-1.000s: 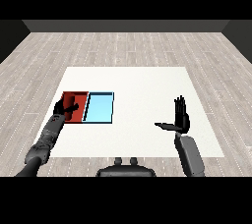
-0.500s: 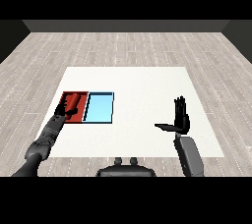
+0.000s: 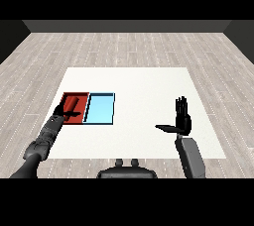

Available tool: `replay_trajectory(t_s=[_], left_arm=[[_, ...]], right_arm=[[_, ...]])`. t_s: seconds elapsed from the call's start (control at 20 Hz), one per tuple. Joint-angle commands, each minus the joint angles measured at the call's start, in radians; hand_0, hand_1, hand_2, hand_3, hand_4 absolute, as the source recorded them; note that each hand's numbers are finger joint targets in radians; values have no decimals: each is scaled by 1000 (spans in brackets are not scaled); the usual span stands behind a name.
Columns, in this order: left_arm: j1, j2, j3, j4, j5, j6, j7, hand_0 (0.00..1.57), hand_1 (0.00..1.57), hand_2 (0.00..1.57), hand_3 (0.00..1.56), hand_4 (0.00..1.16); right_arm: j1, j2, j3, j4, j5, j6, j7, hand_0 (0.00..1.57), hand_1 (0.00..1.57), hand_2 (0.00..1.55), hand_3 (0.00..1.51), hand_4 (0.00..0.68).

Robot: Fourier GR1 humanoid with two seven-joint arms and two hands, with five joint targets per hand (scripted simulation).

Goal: Pick the red can and put it in the red box

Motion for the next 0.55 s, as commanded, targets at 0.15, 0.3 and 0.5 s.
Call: replay_trajectory(t_s=[0.15,0.3,0.5], left_arm=[[47,-29,230,-202,229,67,-350,0,0,0,0,0],[49,-74,293,-335,310,-23,-528,0,0,0,0,0],[92,-92,296,-485,356,-181,-655,0,0,0,0,0]], right_arm=[[4,-17,-8,-21,-18,35,-5,0,0,0,0,0],[36,-15,-8,-22,-35,53,-12,0,0,0,0,0],[78,0,29,-28,-3,62,-49,0,0,0,0,0]])
